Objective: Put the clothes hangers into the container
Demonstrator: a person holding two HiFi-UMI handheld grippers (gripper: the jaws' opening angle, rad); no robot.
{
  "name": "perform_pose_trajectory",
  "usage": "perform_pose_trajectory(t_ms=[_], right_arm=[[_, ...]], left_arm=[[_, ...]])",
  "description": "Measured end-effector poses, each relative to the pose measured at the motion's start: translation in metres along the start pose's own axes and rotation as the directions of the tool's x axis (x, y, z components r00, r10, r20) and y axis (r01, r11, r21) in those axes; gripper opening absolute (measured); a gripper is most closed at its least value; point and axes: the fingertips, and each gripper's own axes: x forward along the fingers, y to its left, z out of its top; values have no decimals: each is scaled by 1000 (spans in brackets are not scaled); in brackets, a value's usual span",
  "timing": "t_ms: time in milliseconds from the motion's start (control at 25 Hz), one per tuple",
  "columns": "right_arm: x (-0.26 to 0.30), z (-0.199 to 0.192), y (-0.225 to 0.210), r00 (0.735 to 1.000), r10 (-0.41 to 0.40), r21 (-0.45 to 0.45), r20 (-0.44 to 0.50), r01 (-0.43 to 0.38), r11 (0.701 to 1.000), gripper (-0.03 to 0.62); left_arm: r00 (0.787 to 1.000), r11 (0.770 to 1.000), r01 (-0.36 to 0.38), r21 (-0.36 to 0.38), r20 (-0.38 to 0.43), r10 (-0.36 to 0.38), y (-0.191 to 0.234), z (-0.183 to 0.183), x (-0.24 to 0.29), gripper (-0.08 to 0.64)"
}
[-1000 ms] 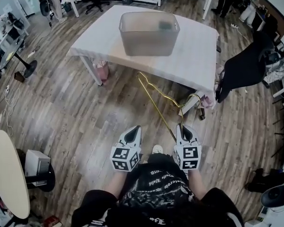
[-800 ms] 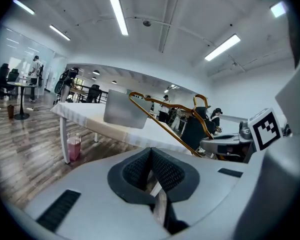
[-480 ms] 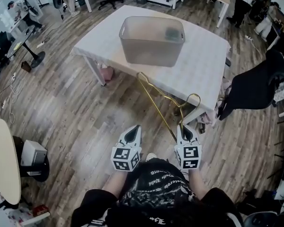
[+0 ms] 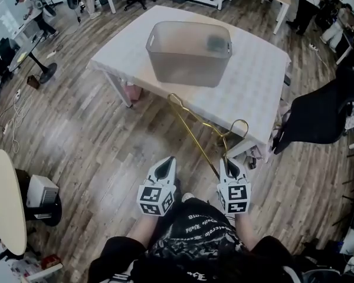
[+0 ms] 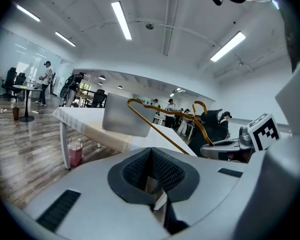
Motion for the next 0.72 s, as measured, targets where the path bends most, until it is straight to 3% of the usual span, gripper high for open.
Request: perform_pose_trajectory(t_ms=[280,720], right_arm=[[47,29,-20,1000,-19,17,3,19,1000,9],[167,112,-33,1000,19,-78,-4,-19,997,9]], left_arm=[[1000,999,24,27,-4,-24,31,34,56,20],[998,997,52,49,28,-53,133,115,166,20]])
